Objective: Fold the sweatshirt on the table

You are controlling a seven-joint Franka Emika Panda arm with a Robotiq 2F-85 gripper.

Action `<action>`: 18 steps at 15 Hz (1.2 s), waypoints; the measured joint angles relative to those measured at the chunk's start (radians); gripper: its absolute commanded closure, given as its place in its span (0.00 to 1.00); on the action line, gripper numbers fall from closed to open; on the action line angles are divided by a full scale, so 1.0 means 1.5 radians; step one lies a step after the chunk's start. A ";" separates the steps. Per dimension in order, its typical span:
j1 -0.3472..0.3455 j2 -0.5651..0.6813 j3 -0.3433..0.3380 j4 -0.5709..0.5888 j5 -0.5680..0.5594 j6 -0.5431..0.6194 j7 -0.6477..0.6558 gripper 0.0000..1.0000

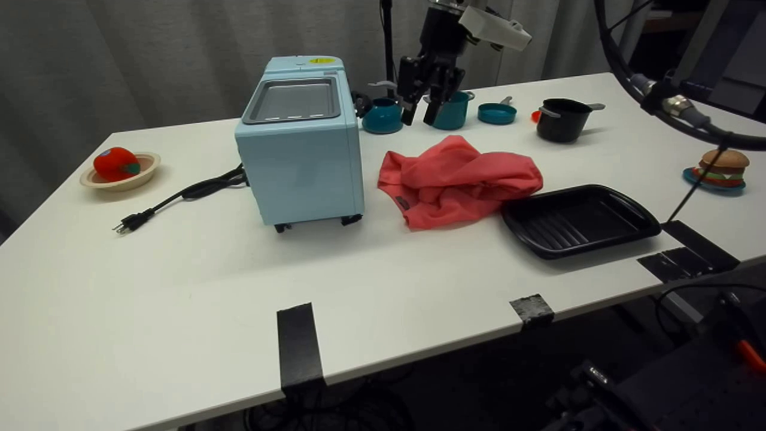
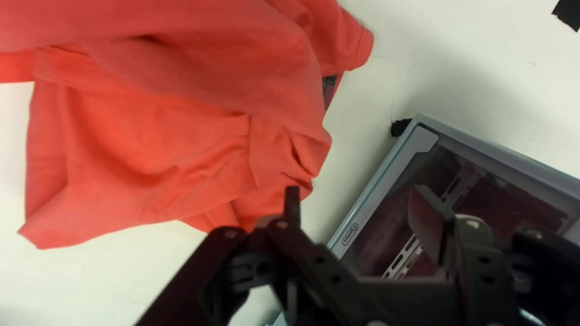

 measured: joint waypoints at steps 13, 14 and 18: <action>-0.009 0.023 -0.110 -0.070 -0.161 0.028 0.007 0.00; -0.010 0.027 -0.121 -0.075 -0.182 0.038 0.008 0.11; -0.016 0.050 -0.148 -0.077 -0.238 0.064 0.014 0.49</action>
